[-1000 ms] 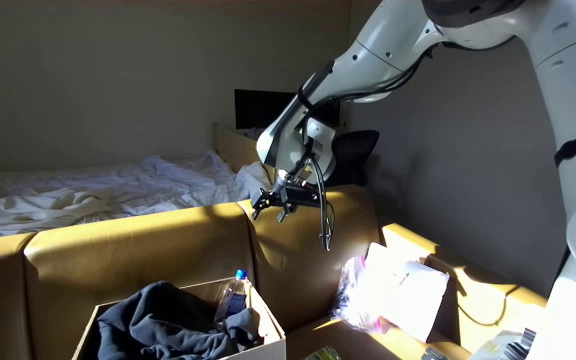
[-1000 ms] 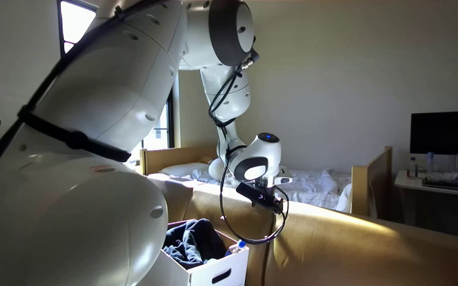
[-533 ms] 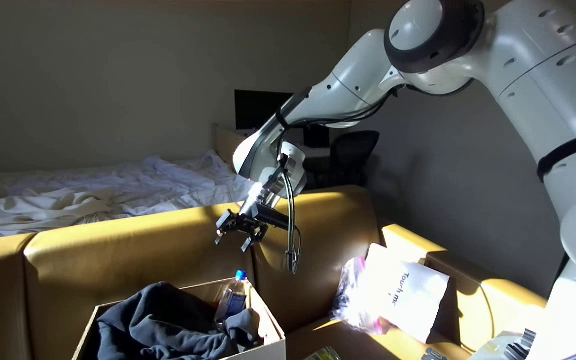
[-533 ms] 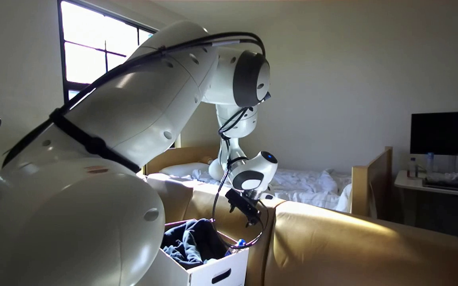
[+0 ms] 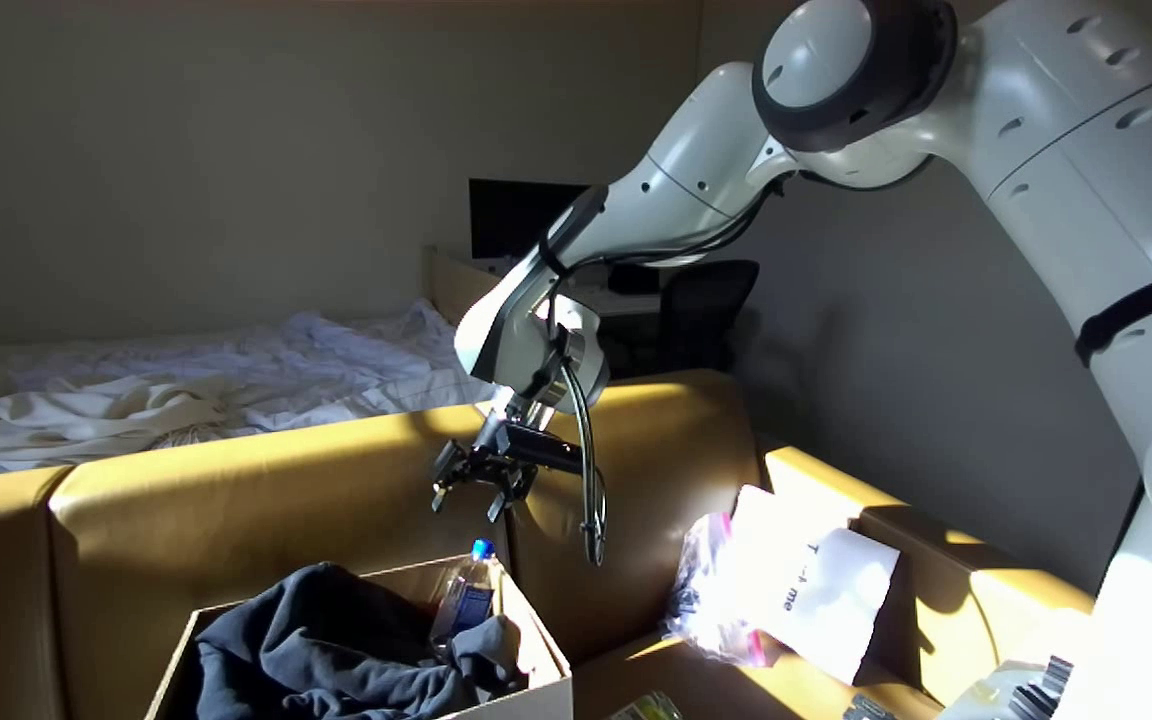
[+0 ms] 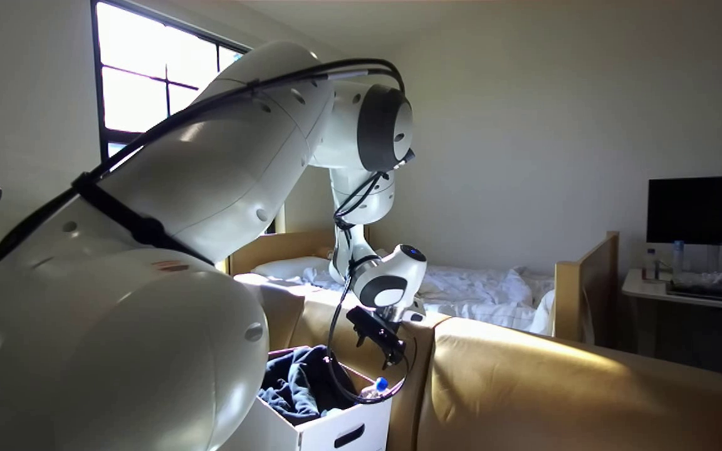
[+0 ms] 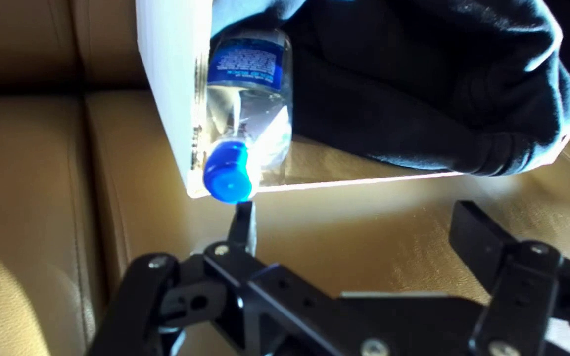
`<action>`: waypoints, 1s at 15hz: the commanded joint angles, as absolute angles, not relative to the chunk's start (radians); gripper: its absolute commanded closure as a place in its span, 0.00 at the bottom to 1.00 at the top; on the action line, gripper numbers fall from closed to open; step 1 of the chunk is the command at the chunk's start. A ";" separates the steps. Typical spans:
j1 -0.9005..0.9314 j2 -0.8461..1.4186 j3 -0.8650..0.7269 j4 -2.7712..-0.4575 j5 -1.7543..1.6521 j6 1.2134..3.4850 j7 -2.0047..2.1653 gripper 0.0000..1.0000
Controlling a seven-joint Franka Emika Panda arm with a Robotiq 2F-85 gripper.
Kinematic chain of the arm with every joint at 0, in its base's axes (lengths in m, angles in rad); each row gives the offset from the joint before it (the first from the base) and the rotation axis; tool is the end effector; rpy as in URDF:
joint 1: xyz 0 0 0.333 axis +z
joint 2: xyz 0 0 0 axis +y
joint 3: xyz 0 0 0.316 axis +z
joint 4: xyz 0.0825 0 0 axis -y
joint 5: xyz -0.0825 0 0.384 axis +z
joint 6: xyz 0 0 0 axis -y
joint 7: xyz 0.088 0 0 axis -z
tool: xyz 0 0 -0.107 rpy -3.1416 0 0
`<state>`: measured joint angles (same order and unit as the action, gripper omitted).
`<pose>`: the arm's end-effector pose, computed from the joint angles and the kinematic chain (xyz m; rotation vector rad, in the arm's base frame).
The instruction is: Pick up the bottle from the box and put it on the sofa
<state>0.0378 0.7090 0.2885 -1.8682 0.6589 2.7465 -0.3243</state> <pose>0.6212 0.1736 0.1556 -2.6555 0.0395 -0.1935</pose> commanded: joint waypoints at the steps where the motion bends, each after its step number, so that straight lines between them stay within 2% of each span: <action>1: 0.001 0.728 0.294 -1.894 0.632 2.796 -0.287 0.00; 9: -0.160 0.887 0.443 -1.784 0.682 2.758 -0.368 0.00; 15: -0.180 0.990 0.477 -1.701 0.659 2.718 -0.347 0.00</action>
